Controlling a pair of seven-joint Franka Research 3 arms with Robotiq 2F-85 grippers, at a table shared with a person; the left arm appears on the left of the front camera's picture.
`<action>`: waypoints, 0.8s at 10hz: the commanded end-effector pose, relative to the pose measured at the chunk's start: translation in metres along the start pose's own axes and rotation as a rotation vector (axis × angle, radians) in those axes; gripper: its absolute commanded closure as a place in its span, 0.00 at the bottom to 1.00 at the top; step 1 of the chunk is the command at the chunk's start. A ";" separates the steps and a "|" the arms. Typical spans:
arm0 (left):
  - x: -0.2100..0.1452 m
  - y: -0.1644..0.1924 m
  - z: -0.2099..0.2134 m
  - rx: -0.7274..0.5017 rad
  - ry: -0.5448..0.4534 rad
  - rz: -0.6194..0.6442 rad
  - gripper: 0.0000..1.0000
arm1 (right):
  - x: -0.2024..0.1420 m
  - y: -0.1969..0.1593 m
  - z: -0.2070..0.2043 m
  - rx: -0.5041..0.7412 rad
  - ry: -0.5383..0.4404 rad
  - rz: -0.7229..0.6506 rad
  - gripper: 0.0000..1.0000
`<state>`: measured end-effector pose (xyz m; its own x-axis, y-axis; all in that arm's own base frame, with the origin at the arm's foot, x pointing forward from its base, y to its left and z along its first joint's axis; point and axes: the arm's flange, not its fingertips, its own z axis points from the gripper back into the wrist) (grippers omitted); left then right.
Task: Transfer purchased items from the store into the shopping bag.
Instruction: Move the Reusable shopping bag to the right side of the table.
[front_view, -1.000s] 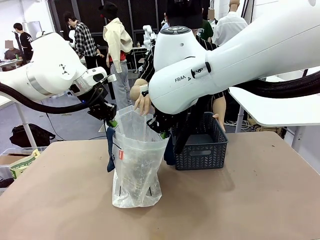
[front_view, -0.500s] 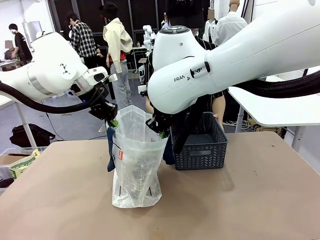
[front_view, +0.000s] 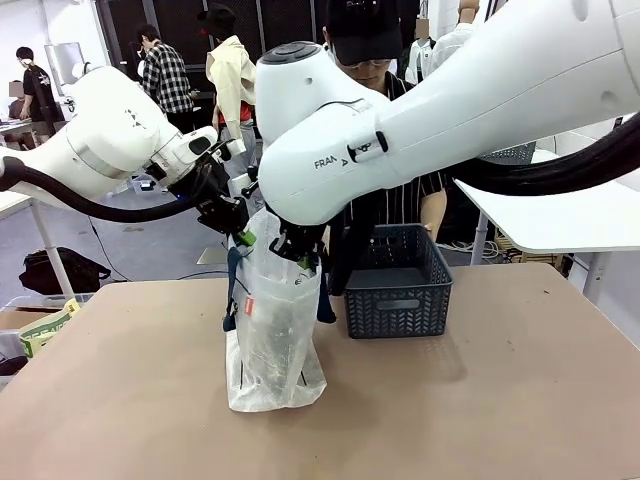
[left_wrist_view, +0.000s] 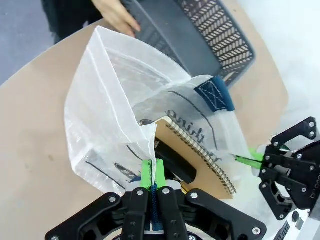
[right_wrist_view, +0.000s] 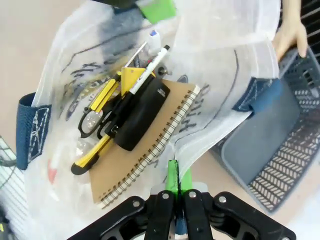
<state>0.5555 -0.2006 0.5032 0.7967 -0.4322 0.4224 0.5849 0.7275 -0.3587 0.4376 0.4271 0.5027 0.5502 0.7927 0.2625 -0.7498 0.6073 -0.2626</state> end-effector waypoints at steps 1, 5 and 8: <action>0.005 0.012 0.005 -0.114 -0.007 -0.036 1.00 | 0.022 -0.002 -0.003 -0.010 -0.001 0.088 1.00; 0.005 0.022 -0.002 -0.274 -0.061 -0.077 1.00 | 0.052 0.004 -0.006 0.013 -0.014 0.232 1.00; 0.009 0.026 -0.006 -0.326 -0.076 -0.086 1.00 | 0.064 0.008 -0.011 0.033 -0.019 0.339 1.00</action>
<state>0.5726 -0.1906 0.4878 0.7531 -0.4360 0.4926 0.6573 0.5282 -0.5375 0.4628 0.4778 0.5047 0.2917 0.9353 0.2002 -0.8938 0.3411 -0.2913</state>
